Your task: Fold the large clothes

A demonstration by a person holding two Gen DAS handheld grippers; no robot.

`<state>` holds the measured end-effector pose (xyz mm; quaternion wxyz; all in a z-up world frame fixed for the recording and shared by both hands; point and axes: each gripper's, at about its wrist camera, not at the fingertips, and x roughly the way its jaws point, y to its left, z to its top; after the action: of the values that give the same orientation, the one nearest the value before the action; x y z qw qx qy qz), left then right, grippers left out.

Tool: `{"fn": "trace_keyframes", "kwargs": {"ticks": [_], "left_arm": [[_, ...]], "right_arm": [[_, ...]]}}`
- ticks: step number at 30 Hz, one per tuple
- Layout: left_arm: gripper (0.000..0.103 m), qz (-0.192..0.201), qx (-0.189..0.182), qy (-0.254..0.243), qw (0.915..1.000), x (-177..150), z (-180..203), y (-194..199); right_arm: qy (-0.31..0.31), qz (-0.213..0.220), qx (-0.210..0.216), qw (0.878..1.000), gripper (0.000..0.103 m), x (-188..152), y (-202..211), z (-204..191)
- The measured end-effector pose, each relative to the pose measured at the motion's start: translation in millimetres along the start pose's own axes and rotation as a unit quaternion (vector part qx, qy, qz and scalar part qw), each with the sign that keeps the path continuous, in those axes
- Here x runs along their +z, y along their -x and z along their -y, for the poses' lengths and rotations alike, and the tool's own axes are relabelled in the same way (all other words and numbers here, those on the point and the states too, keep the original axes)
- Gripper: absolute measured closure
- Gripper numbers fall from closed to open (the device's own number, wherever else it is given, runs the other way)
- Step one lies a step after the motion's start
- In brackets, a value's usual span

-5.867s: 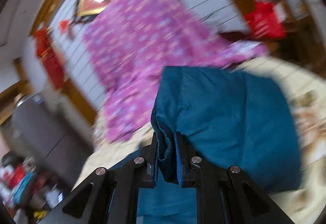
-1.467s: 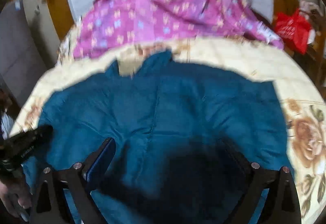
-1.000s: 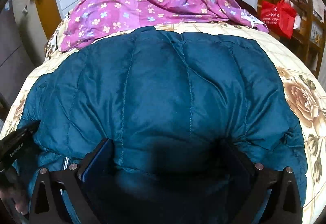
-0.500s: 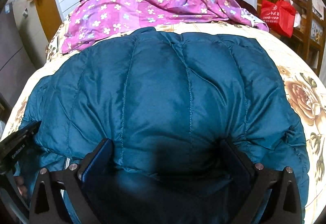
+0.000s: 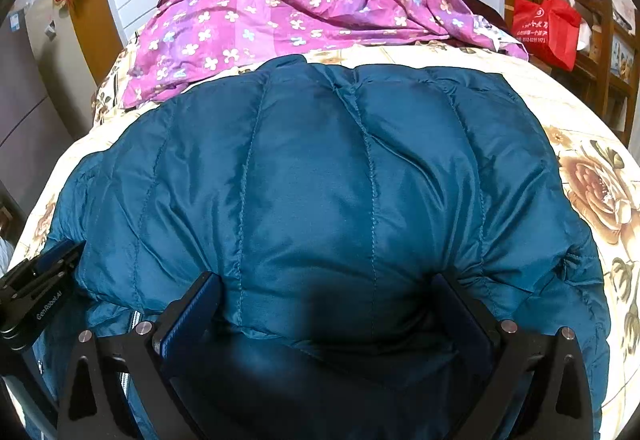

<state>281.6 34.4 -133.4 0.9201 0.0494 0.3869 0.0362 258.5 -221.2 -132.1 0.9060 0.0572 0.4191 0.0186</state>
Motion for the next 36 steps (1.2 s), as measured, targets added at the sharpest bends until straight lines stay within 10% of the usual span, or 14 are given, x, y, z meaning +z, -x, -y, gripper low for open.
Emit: {"fn": "trace_keyframes", "kwargs": {"ticks": [16,21,36], "left_arm": [[0.067,0.001,0.032,-0.024,0.9992,-0.5,7.3,0.1],[0.0,0.005,0.201,-0.05,0.9783,-0.4,18.1,-5.2],[0.0,0.016,0.251,-0.093,0.9633,-4.9,31.2,-7.0]], "right_arm": [[-0.004,0.002,0.006,1.0,0.0,0.1,0.3,0.7],[-0.004,0.002,0.006,1.0,0.0,0.6,0.1,0.7],[-0.004,0.002,0.005,1.0,0.0,0.9,-0.1,0.1]]}}
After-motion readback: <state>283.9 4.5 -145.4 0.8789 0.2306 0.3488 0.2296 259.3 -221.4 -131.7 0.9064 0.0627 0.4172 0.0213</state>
